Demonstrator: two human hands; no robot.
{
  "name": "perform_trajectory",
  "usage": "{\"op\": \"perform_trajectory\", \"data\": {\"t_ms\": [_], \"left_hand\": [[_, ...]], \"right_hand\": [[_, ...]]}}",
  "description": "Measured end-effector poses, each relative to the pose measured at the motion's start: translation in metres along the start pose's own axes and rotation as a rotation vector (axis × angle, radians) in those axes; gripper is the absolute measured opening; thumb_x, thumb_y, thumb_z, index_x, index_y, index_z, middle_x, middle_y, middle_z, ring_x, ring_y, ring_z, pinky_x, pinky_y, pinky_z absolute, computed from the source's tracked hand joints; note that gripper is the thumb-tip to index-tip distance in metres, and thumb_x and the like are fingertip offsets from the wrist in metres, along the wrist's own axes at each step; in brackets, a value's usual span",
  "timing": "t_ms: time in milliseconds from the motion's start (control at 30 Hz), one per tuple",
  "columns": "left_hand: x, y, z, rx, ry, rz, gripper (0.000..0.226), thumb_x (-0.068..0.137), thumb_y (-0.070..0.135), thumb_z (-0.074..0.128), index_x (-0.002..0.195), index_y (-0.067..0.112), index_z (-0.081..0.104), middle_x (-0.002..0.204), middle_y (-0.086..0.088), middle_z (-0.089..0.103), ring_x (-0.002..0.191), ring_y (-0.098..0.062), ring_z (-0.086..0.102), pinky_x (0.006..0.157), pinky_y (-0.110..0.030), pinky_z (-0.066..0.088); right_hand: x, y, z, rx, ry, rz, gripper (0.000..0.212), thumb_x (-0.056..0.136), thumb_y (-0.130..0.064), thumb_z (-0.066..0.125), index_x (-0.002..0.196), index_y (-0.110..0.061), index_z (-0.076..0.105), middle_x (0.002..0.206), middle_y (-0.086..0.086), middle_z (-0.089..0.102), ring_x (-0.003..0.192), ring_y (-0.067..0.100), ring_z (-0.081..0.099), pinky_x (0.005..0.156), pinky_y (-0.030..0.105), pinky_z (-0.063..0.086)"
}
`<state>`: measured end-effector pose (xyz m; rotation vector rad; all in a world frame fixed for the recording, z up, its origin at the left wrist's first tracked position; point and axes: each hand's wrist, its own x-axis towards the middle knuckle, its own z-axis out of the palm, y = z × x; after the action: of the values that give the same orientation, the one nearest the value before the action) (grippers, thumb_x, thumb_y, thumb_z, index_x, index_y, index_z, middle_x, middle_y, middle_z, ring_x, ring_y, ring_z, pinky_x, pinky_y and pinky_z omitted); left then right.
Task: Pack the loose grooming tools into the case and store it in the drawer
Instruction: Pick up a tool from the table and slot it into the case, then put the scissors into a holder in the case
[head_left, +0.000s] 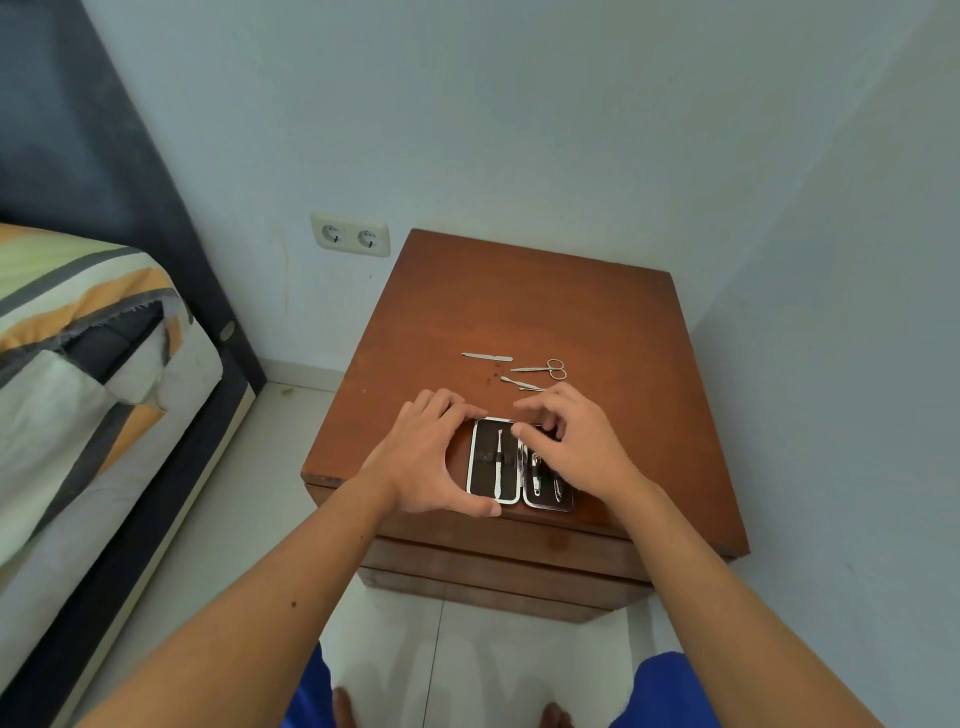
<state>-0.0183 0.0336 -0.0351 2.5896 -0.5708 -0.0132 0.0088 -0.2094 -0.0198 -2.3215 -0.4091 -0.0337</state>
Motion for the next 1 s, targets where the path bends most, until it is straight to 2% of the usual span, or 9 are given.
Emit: {"op": "perform_trajectory", "data": {"t_ms": [133, 200, 300, 467, 633, 767, 833, 900, 1000], "left_hand": [[0.0, 0.0, 0.0, -0.006, 0.0, 0.001, 0.114, 0.051, 0.092, 0.078, 0.144, 0.033, 0.049, 0.125, 0.016, 0.041, 0.117, -0.009, 0.037, 0.107, -0.035, 0.038], [0.0, 0.0, 0.0, -0.005, -0.003, 0.001, 0.114, 0.052, 0.092, 0.078, 0.144, 0.032, 0.049, 0.126, 0.016, 0.04, 0.117, -0.009, 0.037, 0.107, -0.035, 0.038], [0.0, 0.0, 0.0, 0.0, -0.005, 0.0, 0.113, 0.051, 0.092, 0.078, 0.144, 0.032, 0.049, 0.125, 0.016, 0.04, 0.117, -0.01, 0.038, 0.107, -0.035, 0.038], [0.001, -0.001, 0.0, 0.002, -0.021, -0.001, 0.111, 0.053, 0.093, 0.076, 0.143, 0.034, 0.047, 0.127, 0.017, 0.04, 0.117, -0.01, 0.038, 0.107, -0.036, 0.039], [0.001, 0.0, 0.0, 0.001, -0.008, 0.006, 0.111, 0.053, 0.091, 0.078, 0.142, 0.033, 0.048, 0.127, 0.016, 0.041, 0.118, -0.01, 0.039, 0.107, -0.037, 0.039], [0.001, 0.001, 0.0, 0.003, -0.012, 0.001, 0.111, 0.053, 0.09, 0.079, 0.143, 0.033, 0.048, 0.128, 0.016, 0.041, 0.119, -0.009, 0.038, 0.108, -0.037, 0.038], [0.001, 0.001, -0.001, 0.002, -0.015, -0.002, 0.11, 0.053, 0.09, 0.079, 0.143, 0.033, 0.048, 0.128, 0.017, 0.04, 0.119, -0.009, 0.038, 0.108, -0.037, 0.038], [0.001, 0.001, -0.001, 0.0, -0.015, -0.004, 0.111, 0.053, 0.09, 0.08, 0.143, 0.033, 0.048, 0.128, 0.017, 0.041, 0.118, -0.008, 0.037, 0.107, -0.036, 0.038], [0.001, 0.001, 0.0, -0.006, -0.013, -0.004, 0.11, 0.053, 0.09, 0.079, 0.142, 0.034, 0.048, 0.128, 0.017, 0.041, 0.118, -0.008, 0.038, 0.107, -0.037, 0.039]], "right_hand": [[0.027, 0.02, -0.012, -0.025, 0.19, 0.113, 0.012, 0.093, -0.02, 0.075, 0.102, -0.026, 0.081, 0.089, -0.008, 0.066, 0.076, 0.004, 0.058, 0.074, 0.013, 0.043], [0.041, 0.03, -0.018, -0.074, 0.248, 0.164, 0.012, 0.094, -0.017, 0.073, 0.102, -0.024, 0.081, 0.087, -0.007, 0.064, 0.075, -0.001, 0.055, 0.078, 0.019, 0.046], [0.06, 0.041, -0.021, -0.138, 0.207, 0.193, 0.017, 0.095, -0.017, 0.073, 0.109, -0.024, 0.08, 0.092, -0.003, 0.061, 0.073, 0.003, 0.053, 0.086, 0.029, 0.048], [0.075, 0.051, -0.029, -0.198, 0.065, 0.198, 0.029, 0.094, -0.028, 0.076, 0.123, -0.027, 0.076, 0.102, 0.0, 0.056, 0.097, 0.019, 0.061, 0.097, 0.037, 0.05], [0.084, 0.05, -0.039, -0.228, -0.061, 0.188, 0.032, 0.094, -0.031, 0.075, 0.127, -0.033, 0.072, 0.104, 0.002, 0.054, 0.095, 0.02, 0.057, 0.091, 0.032, 0.045], [0.082, 0.049, -0.042, -0.115, 0.008, 0.218, 0.017, 0.086, -0.025, 0.083, 0.097, -0.03, 0.071, 0.078, -0.002, 0.067, 0.075, 0.016, 0.062, 0.071, 0.031, 0.046], [0.076, 0.051, -0.043, -0.042, 0.067, 0.23, 0.017, 0.083, -0.022, 0.086, 0.091, -0.024, 0.071, 0.074, -0.002, 0.069, 0.066, 0.008, 0.058, 0.066, 0.027, 0.044], [0.071, 0.051, -0.044, -0.001, 0.092, 0.221, 0.014, 0.083, -0.021, 0.086, 0.087, -0.021, 0.073, 0.074, -0.002, 0.07, 0.06, 0.001, 0.055, 0.062, 0.014, 0.042], [0.063, 0.05, -0.047, 0.017, 0.092, 0.221, 0.01, 0.084, -0.021, 0.086, 0.088, -0.02, 0.077, 0.078, -0.003, 0.073, 0.06, -0.003, 0.056, 0.06, 0.006, 0.041]]}}
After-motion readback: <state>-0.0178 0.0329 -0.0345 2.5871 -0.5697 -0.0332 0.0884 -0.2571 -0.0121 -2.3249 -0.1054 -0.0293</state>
